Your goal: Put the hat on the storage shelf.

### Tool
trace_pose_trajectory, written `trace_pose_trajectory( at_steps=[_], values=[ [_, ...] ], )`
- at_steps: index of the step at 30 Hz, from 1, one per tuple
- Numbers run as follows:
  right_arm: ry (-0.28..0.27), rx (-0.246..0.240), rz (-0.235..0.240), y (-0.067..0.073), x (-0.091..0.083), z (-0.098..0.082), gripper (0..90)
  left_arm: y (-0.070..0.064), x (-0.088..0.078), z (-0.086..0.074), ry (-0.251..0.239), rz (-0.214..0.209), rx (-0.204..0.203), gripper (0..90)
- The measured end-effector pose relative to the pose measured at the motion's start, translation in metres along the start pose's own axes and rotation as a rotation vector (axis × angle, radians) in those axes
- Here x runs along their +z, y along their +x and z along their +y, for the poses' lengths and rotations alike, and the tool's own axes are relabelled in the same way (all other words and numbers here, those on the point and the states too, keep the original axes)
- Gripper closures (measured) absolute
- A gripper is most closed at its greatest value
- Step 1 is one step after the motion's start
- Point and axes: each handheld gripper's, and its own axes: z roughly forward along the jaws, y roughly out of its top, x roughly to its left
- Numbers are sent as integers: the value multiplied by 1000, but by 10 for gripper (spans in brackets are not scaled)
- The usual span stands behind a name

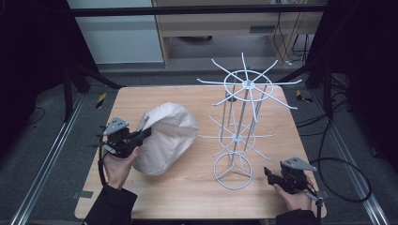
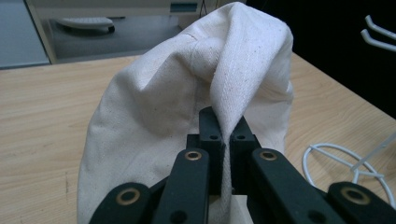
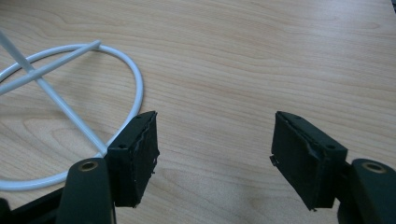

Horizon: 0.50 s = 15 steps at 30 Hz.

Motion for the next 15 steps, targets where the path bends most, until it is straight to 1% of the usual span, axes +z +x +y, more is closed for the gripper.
trace_pose_trajectory(
  at_steps=[2,5,7,9,12,15],
  values=[
    [-2,-3,1,0,0,0,316,-2,-4,2,-24,-5,-4,875],
    [-5,-3,-1,0,-1,1,316,-7,-10,4,-63,-5,6,875],
    [-9,-8,-3,0,0,1,315,-10,-13,6,-91,3,11,875],
    [-6,-2,-1,0,-1,1,315,-12,-18,7,-123,5,10,875],
    [-4,-5,0,0,0,1,314,-12,-24,8,-159,10,7,875],
    [-5,-7,-1,0,0,1,314,-11,-29,10,-181,9,1,875]
  ],
)
